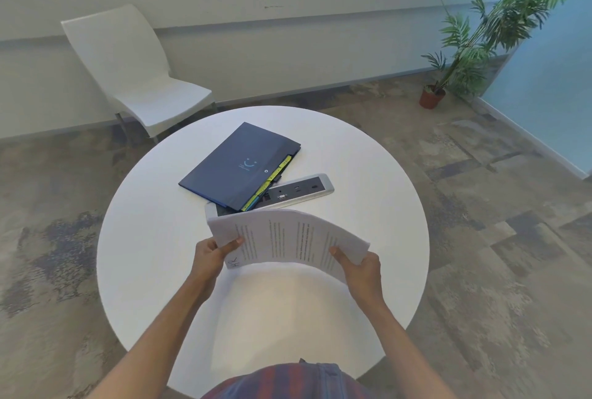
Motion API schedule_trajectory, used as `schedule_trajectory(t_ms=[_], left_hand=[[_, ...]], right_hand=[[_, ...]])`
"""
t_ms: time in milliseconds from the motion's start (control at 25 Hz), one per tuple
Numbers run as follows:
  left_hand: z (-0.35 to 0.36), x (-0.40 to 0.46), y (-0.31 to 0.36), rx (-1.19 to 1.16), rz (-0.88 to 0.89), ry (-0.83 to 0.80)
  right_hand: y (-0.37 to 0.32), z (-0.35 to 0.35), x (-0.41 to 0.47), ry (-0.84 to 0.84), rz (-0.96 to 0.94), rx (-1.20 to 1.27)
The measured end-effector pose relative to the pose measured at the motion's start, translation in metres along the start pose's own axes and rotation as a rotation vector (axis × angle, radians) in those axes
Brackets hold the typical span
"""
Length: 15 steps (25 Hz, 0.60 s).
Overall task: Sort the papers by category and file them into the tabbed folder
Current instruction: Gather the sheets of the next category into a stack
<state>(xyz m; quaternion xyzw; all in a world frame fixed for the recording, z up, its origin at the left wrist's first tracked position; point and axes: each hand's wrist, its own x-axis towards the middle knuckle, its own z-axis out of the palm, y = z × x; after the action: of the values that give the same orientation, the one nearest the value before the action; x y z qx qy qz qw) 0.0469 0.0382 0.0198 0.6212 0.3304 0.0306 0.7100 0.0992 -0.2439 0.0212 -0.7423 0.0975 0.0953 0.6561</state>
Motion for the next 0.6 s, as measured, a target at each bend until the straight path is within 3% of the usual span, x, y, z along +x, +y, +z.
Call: schedule_trajectory(t_ms=[240, 400, 520, 600], left_hand=[[0.01, -0.009, 0.007, 0.109, 0.054, 0.04], [0.009, -0.011, 0.045, 0.244, 0.234, -0.011], [0.01, -0.016, 0.076, 0.291, 0.326, -0.065], [0.011, -0.016, 0.092, 0.346, 0.398, -0.081]], right_hand=[[-0.007, -0.005, -0.003, 0.013, 0.008, 0.019], [-0.045, -0.02, 0.003, 0.023, -0.164, -0.002], [-0.077, -0.026, 0.007, -0.044, -0.266, -0.162], [-0.092, -0.027, 0.01, -0.127, -0.319, -0.406]])
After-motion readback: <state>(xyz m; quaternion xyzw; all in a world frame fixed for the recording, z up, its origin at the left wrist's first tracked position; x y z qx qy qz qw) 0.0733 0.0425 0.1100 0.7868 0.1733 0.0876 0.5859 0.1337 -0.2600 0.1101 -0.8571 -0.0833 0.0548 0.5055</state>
